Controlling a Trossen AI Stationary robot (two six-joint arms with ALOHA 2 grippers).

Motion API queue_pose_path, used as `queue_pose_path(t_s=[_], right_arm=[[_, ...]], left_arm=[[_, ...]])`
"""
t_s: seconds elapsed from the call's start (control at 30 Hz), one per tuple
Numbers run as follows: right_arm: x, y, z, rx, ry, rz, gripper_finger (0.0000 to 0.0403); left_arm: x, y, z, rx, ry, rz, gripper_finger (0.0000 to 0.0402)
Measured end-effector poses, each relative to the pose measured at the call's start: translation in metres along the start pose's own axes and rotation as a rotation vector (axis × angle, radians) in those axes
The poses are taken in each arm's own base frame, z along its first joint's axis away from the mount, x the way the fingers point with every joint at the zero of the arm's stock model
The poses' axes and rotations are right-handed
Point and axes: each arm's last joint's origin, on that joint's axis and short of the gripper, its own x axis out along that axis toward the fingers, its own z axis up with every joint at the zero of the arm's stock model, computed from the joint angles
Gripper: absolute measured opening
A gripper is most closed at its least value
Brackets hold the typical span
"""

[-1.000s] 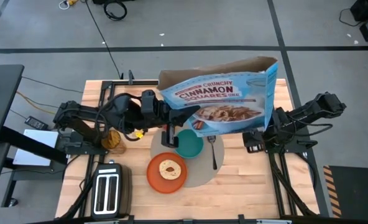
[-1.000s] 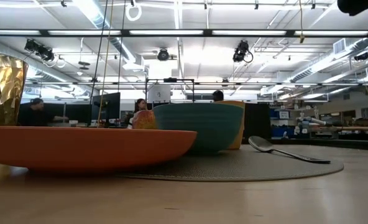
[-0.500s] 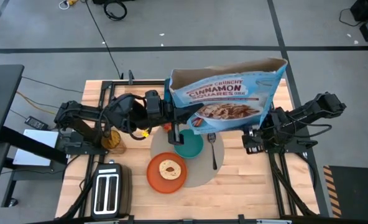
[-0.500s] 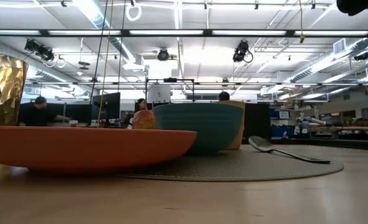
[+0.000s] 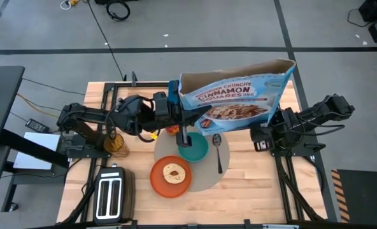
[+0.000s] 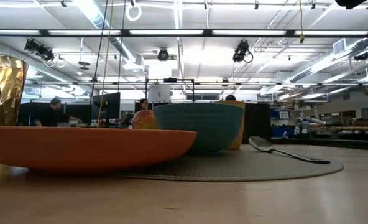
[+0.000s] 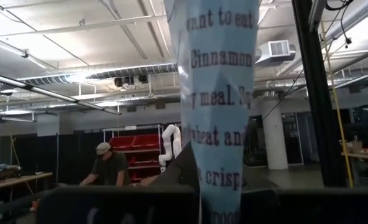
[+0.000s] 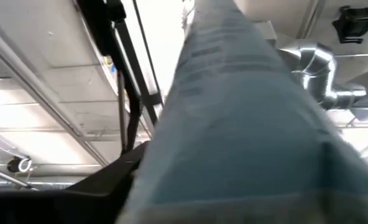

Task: Arrange a breakfast setting
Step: Pour the cereal into the green bowl

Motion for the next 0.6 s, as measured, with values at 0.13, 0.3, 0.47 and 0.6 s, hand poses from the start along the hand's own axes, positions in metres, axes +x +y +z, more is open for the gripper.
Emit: queue_pose_path(t_s=[0.13,0.3,0.47,0.6], right_arm=[[0.0,-0.0006,-0.0002,0.003,0.002,-0.008,0.0198],[-0.0001,-0.0012,-0.0002,0.004,0.005,-0.031,0.0152],[-0.0002,-0.0017,-0.0014,-0.002,0.018,-0.052,0.0137],[-0.0003,-0.0016,-0.002,-0.016,0.025,-0.054,0.0136]], left_arm=[[-0.0007,-0.0037,-0.0015,0.003,0.027,-0.013,0.0013],[-0.0011,-0.0038,-0.0026,0.02,0.05,-0.016,0.0014],[-0.0024,-0.0049,-0.0047,0.027,0.087,0.002,0.0029],[-0.0058,-0.0042,-0.0019,0.043,0.133,0.002,0.0057]])
